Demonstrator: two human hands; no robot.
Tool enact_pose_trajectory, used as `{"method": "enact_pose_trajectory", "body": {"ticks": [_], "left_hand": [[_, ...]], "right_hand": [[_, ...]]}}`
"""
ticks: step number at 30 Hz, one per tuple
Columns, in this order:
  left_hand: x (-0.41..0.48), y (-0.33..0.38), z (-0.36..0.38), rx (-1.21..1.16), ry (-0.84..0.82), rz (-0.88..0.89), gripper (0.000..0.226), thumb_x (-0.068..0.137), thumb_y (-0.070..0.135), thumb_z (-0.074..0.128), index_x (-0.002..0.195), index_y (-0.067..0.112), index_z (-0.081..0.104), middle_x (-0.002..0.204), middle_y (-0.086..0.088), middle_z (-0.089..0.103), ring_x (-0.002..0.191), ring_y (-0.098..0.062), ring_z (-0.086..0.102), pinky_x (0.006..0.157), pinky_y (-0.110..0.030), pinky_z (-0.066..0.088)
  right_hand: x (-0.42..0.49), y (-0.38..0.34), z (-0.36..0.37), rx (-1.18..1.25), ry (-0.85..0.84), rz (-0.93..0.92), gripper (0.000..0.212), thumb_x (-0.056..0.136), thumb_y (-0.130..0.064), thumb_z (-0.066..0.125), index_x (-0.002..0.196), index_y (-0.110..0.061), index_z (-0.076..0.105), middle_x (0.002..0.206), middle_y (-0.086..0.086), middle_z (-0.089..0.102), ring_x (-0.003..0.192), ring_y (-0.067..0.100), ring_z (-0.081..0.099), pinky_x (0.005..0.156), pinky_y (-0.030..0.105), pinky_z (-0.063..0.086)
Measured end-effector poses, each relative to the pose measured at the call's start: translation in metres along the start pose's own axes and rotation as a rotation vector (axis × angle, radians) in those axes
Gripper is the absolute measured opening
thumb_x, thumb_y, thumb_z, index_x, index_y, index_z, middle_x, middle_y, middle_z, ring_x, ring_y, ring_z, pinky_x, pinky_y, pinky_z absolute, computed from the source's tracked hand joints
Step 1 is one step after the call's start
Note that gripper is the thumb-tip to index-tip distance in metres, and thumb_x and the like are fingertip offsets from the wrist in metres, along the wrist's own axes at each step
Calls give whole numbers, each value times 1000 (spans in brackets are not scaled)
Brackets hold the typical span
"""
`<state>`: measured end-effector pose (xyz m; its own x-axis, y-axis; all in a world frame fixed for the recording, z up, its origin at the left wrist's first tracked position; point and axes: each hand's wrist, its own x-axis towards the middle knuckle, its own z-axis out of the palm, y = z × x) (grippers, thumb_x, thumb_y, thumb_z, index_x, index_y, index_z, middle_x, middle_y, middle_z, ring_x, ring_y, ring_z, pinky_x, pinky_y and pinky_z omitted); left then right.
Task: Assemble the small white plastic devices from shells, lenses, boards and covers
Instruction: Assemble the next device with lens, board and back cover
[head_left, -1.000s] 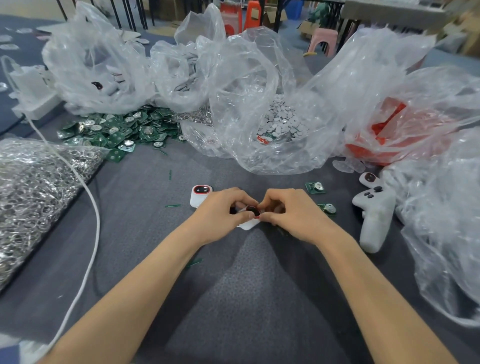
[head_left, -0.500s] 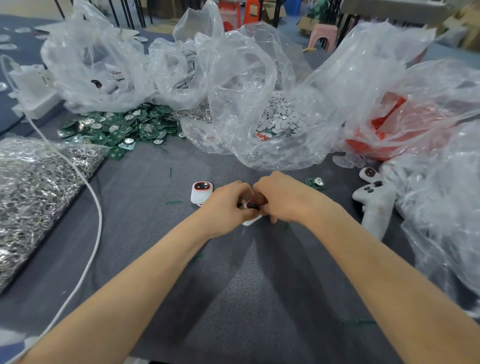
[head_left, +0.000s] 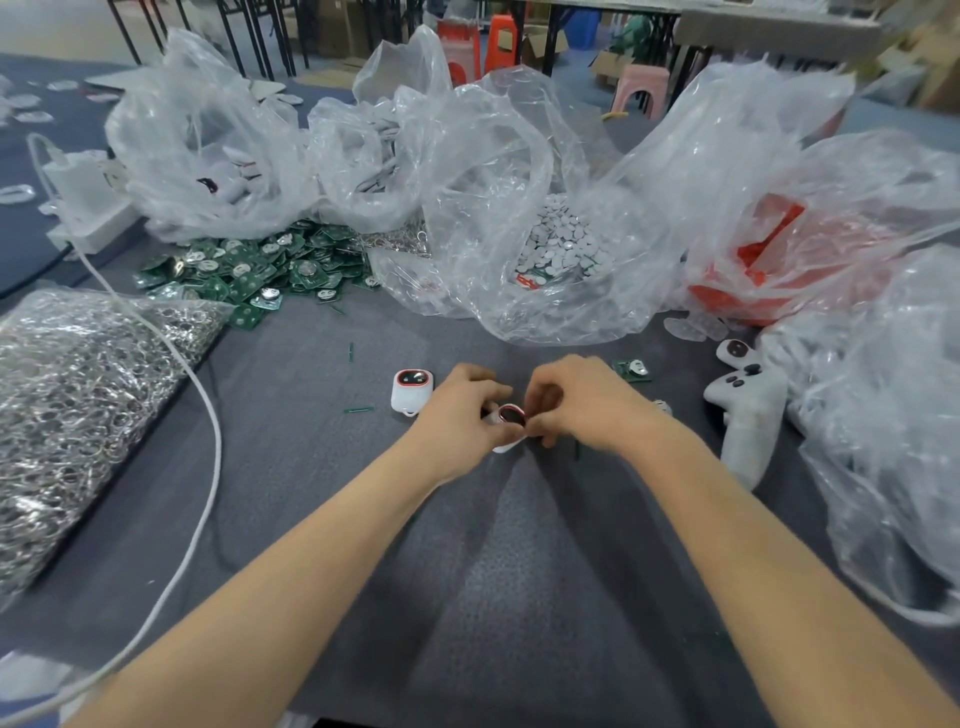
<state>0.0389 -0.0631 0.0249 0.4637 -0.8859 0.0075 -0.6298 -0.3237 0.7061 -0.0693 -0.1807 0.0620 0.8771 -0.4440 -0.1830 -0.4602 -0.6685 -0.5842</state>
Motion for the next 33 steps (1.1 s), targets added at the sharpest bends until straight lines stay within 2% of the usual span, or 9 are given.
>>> {"method": "enact_pose_trajectory", "body": {"ticks": [3, 5, 7, 10, 14, 19, 23, 29, 33], "left_hand": [[-4, 0, 4, -32, 23, 33, 36, 83, 16, 73, 117, 7, 66, 130, -7, 48, 119, -16, 48, 99, -18, 33], [-10, 1, 8, -62, 69, 53, 32, 82, 12, 73, 112, 7, 63, 124, -8, 52, 117, -20, 48, 102, -28, 35], [-17, 1, 15, -111, 148, 90, 30, 81, 10, 71, 108, 12, 57, 110, -4, 59, 104, -21, 53, 92, -34, 41], [-26, -2, 22, -218, 221, 127, 29, 85, 11, 67, 108, 24, 54, 94, 6, 68, 88, -11, 63, 79, -24, 47], [-25, -3, 19, -297, 237, 147, 31, 88, 11, 66, 104, 35, 56, 83, 12, 71, 80, -1, 64, 72, -15, 47], [-26, -3, 16, -376, 260, 158, 27, 89, 11, 66, 102, 34, 58, 89, 16, 71, 84, -1, 66, 77, -19, 52], [-26, -4, 17, -454, 277, 120, 24, 89, 13, 66, 99, 33, 62, 86, 7, 72, 84, -9, 68, 76, -26, 55], [-27, -5, 12, -518, 264, 120, 25, 90, 14, 64, 104, 34, 60, 91, 17, 70, 89, -1, 66, 75, -12, 48], [-27, -5, 13, -509, 236, 116, 31, 88, 12, 67, 110, 33, 57, 91, 15, 70, 82, -5, 68, 72, -15, 52]], "right_hand": [[-13, 20, 15, 385, 117, 21, 16, 75, -5, 75, 88, -14, 72, 79, 2, 73, 72, 14, 68, 76, 28, 53], [-16, 24, 27, 453, 217, -13, 17, 80, -9, 73, 95, -16, 73, 88, -3, 74, 80, 11, 69, 79, 24, 53], [-16, 23, 34, 450, 310, -52, 13, 82, -17, 73, 94, -21, 73, 88, -9, 73, 77, 1, 66, 74, 15, 49], [-19, 23, 36, 537, 287, -84, 12, 81, -26, 74, 94, -25, 72, 89, -12, 73, 85, 3, 67, 79, 19, 51], [-21, 26, 34, 601, 295, -107, 10, 82, -19, 74, 88, -28, 72, 87, -8, 74, 88, 11, 68, 84, 26, 52], [-17, 18, 39, 642, 328, -105, 12, 85, -8, 70, 87, -20, 68, 82, 2, 72, 74, 13, 67, 79, 31, 55], [-16, 15, 42, 550, 342, -117, 8, 87, -9, 67, 92, -16, 67, 81, -3, 70, 70, 3, 63, 73, 21, 52], [-19, 17, 43, 758, 350, -137, 12, 87, -5, 67, 97, -9, 72, 87, 4, 74, 76, 8, 66, 70, 21, 53], [-21, 18, 42, 820, 348, -146, 14, 85, -4, 68, 95, -11, 73, 86, 2, 74, 77, 9, 68, 74, 24, 55]]}}
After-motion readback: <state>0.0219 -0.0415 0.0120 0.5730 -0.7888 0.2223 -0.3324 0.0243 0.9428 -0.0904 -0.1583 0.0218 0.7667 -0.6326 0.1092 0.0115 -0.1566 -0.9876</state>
